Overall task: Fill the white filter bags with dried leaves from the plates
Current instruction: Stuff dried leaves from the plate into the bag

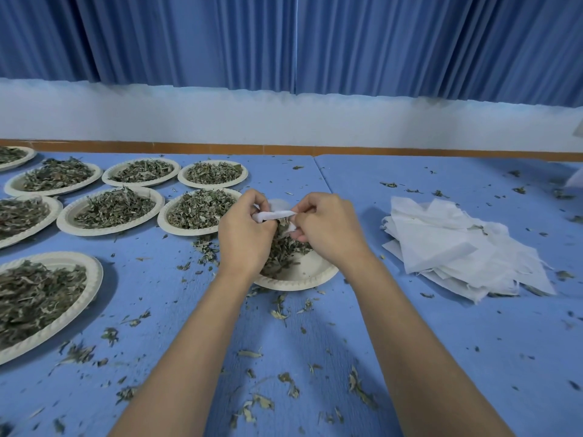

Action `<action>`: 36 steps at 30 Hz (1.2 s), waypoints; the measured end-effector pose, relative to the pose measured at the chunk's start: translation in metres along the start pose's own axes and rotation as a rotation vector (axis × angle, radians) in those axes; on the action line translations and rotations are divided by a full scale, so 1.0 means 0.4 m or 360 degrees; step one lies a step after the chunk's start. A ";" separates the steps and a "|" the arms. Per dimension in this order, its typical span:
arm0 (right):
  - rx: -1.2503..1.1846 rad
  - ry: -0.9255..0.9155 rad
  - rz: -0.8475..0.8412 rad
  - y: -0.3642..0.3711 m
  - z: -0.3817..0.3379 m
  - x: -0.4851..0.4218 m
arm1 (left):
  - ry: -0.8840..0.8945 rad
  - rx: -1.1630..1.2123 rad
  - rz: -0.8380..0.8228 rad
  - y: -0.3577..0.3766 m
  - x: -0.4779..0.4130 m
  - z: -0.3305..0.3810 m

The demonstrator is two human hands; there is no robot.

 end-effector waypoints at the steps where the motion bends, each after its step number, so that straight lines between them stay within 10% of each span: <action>1: 0.0053 -0.0011 -0.0017 0.002 -0.003 0.000 | 0.0014 -0.0020 0.0038 -0.005 -0.001 0.002; 21: -0.0184 0.0163 0.0121 -0.020 0.045 -0.001 | -0.0354 0.0296 -0.0639 0.072 0.017 -0.025; 36: -0.0249 0.0014 -0.0261 0.036 0.006 0.009 | 0.0066 -0.0166 0.0052 -0.019 -0.010 -0.002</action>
Point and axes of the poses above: each hand's wrist, its own x-axis away from the middle knuckle, its own y-axis out of the palm, z = x × y, the point moved 10 cm from there along -x, towards the middle knuckle, and after that the axes turned 7 degrees about z, right-handed, at the moved point
